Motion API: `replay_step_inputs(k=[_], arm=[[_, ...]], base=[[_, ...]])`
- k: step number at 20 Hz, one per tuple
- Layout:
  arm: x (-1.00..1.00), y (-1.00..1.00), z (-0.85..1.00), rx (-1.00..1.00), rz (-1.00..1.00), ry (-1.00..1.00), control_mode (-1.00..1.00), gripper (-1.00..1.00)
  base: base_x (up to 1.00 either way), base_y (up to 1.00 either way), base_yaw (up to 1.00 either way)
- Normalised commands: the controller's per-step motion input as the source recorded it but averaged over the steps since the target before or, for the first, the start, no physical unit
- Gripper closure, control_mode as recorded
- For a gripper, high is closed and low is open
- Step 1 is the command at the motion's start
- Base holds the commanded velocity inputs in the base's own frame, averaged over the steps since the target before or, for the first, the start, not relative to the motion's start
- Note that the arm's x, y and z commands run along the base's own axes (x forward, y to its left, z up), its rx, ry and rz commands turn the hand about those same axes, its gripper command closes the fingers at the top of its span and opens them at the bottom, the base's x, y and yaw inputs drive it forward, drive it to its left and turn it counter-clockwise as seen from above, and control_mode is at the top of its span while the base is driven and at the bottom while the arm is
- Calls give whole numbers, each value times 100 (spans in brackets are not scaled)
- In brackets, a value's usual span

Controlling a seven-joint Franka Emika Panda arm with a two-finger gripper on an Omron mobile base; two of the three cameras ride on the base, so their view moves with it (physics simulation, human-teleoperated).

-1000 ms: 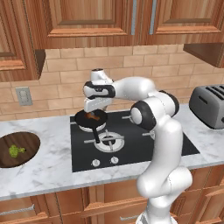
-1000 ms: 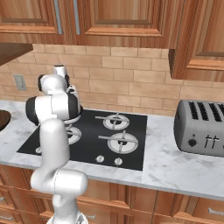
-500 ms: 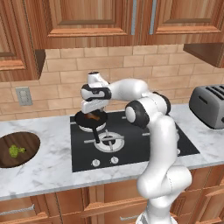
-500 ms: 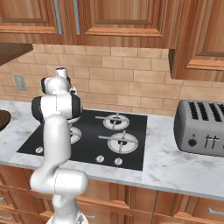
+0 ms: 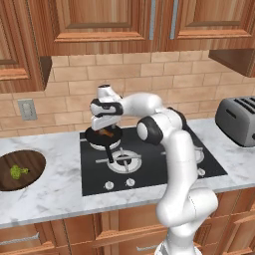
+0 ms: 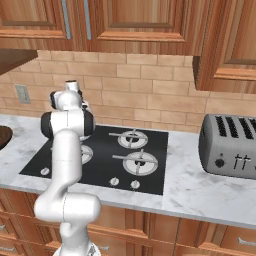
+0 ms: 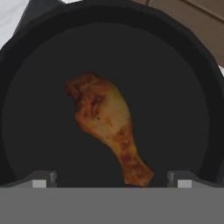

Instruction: Place the chicken drumstick on the plate and place the broccoli on the same plate.

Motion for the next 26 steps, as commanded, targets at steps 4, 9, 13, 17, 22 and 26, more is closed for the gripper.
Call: replay_step_inputs(k=[4, 9, 13, 17, 22, 26], arm=[[21, 0, -20, 0, 0, 0, -100, -100], [12, 0, -17, 0, 0, 0, -100, -100], [3, 1, -18, 0, 0, 0, -100, -100], [0, 1, -15, 0, 0, 0, -100, -100], [0, 0, -16, 0, 0, 0, -100, -100], [0, 3, -18, 0, 0, 0, -100, -100]], base=[[0, 0, 0], [0, 0, 0], [0, 0, 0], [0, 0, 0], [0, 0, 0], [0, 0, 0]])
